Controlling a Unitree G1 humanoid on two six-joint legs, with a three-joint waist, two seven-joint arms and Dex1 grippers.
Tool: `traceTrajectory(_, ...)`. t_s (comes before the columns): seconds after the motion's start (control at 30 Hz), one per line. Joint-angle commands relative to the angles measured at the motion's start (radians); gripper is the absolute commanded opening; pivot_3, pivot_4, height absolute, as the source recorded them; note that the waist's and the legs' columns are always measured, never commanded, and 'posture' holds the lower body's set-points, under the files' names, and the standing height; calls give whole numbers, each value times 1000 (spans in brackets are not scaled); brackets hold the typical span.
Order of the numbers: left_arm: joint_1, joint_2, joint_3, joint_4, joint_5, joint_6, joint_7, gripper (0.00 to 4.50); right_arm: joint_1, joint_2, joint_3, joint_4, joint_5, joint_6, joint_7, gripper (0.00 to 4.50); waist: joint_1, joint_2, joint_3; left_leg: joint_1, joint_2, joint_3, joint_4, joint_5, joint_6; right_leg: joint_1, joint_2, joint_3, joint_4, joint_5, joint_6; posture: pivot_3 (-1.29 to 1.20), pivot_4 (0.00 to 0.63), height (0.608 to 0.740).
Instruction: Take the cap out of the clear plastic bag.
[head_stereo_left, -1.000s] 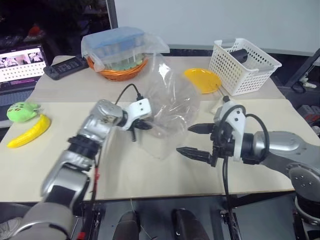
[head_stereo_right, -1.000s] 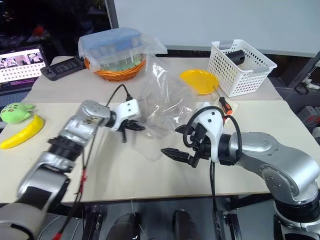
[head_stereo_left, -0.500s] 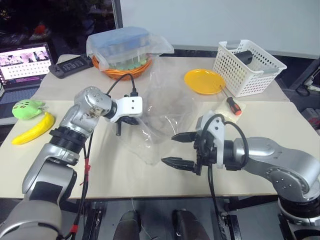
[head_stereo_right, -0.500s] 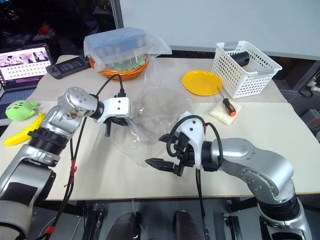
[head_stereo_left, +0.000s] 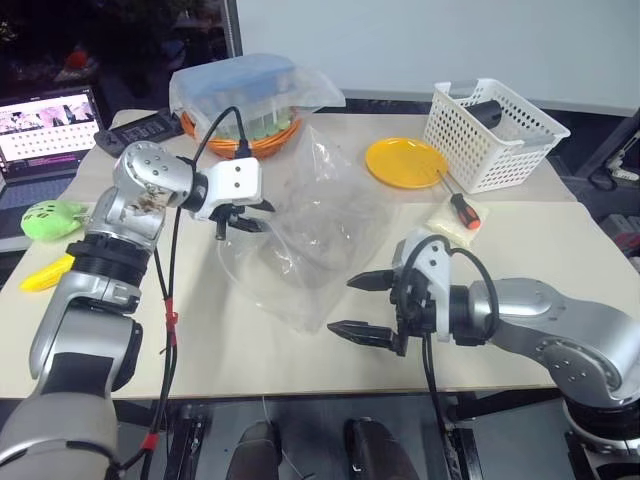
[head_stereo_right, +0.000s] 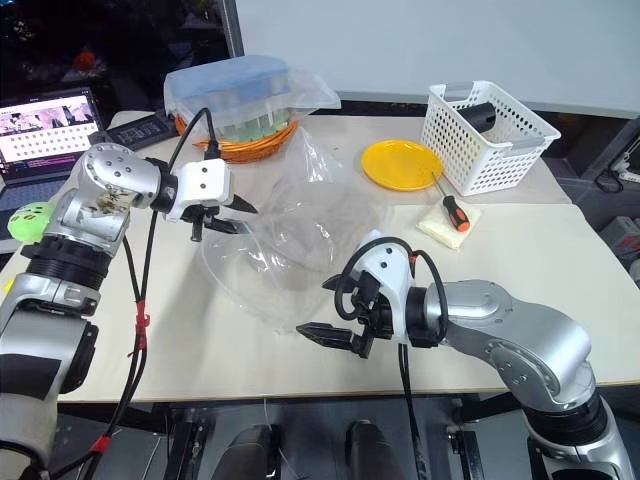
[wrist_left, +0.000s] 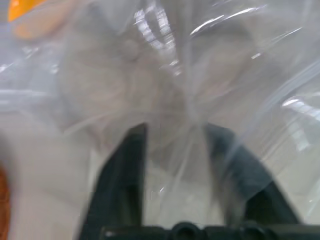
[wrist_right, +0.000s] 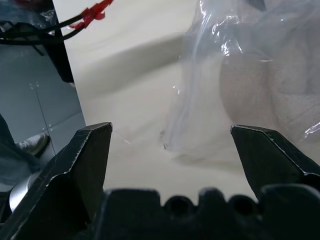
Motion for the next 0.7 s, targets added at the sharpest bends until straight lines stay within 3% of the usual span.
traceTrajectory(0.03,-48,42,50,-59,-42,16,-60,3500,-11,-11,-2,3,-19,-37,20,4500,0,0,0,0,0,0,0,0,0,0,0,0,0,0,0,0,150,740)
traceTrajectory(0.1,-54,74,59,-68,-38,-25,-77,4248,-15,-13,1,13,-29,-43,34,4500,-2,0,0,0,0,0,0,0,0,0,0,0,0,0,0,0,150,740)
traceTrajectory(0.13,-51,89,60,-76,-37,-41,-91,4412,-17,-14,3,17,-34,-47,40,4500,-3,0,0,0,0,0,0,0,0,0,0,0,0,0,0,0,150,740)
traceTrajectory(0.3,53,178,15,-175,-33,-178,-227,4412,-25,-12,18,38,-62,-69,63,4500,-6,1,0,1,0,1,0,0,0,0,0,1,0,0,0,0,150,740)
traceTrajectory(0.47,150,153,-4,-259,-24,-240,-207,4412,-32,-8,25,51,-82,-84,74,4500,5,0,0,1,1,1,1,0,0,0,0,0,1,0,-1,0,150,740)
traceTrajectory(0.7,209,71,-34,-240,80,-412,-39,4412,-20,-15,10,44,-93,-85,74,4500,3,0,0,0,1,1,2,0,0,0,0,0,1,0,-1,0,150,740)
